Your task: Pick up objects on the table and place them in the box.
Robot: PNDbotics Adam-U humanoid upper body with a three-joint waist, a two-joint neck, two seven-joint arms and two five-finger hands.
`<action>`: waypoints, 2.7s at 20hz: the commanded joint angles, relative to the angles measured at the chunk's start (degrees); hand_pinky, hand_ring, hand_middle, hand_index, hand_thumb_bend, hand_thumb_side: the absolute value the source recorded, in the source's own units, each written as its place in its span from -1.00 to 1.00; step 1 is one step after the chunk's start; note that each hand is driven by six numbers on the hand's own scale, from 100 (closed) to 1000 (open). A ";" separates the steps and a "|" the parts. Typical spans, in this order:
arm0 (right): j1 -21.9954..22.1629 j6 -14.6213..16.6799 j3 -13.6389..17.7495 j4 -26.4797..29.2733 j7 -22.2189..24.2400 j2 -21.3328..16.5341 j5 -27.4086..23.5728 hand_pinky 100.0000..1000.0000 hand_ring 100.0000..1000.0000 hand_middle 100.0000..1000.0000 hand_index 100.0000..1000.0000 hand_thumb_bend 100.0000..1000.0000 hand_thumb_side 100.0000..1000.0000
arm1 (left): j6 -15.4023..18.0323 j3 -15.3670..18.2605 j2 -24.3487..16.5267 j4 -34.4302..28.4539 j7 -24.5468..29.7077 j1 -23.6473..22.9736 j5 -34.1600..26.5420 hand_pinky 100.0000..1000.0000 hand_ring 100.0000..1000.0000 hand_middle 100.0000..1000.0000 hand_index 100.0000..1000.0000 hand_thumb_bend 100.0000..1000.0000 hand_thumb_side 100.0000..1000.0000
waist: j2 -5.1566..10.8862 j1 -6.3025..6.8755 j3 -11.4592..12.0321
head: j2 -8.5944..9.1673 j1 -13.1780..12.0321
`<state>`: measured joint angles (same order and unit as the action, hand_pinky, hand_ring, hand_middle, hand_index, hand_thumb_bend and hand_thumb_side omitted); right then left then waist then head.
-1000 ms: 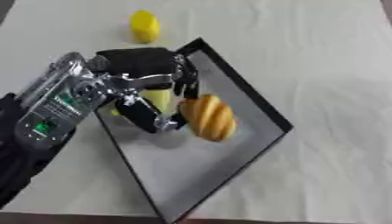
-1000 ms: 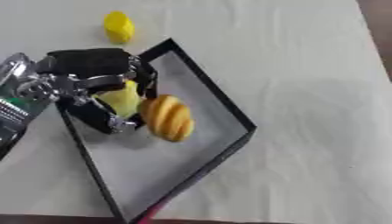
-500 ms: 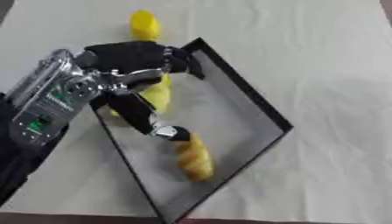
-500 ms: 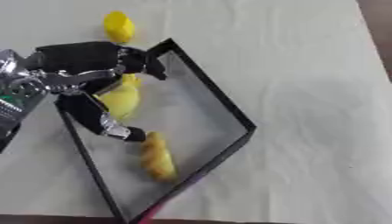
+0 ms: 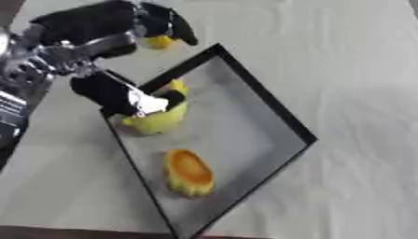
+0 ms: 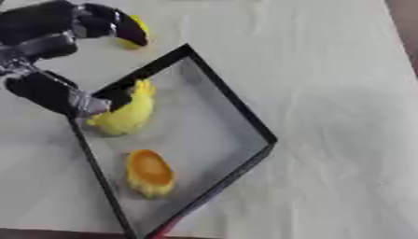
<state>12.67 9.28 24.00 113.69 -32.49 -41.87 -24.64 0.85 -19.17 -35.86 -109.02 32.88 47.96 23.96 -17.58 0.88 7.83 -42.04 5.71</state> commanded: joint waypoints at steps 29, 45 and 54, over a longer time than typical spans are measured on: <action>-7.04 -1.70 -2.09 0.90 2.60 -2.21 -1.58 0.88 1.00 0.24 0.50 -1.00 0.12 | 3.52 9.52 -7.41 37.76 0.58 9.88 -5.12 0.71 0.65 0.62 0.76 0.06 0.16 | -1.13 2.00 -9.63 | 4.22 -5.60; -10.51 -3.59 -3.83 0.90 4.02 -2.44 -1.91 0.89 1.00 0.24 0.50 -1.00 0.14 | 15.73 10.31 -5.07 48.21 3.01 11.21 -0.56 0.73 0.68 0.63 0.79 0.14 0.19 | -3.07 3.67 -14.47 | 4.11 -8.00; -12.08 -4.17 -4.67 0.90 4.90 -2.62 -2.00 0.89 1.00 0.24 0.50 -1.00 0.15 | 17.64 11.40 -4.99 50.67 -0.38 11.87 0.55 0.73 0.67 0.63 0.78 0.11 0.16 | -3.91 4.64 -17.14 | 3.79 -8.79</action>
<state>0.97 5.12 18.98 113.69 -27.80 -42.18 -26.44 18.31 -8.64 -39.67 -58.22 33.26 58.50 24.29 -21.62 5.03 -9.27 -38.59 -2.91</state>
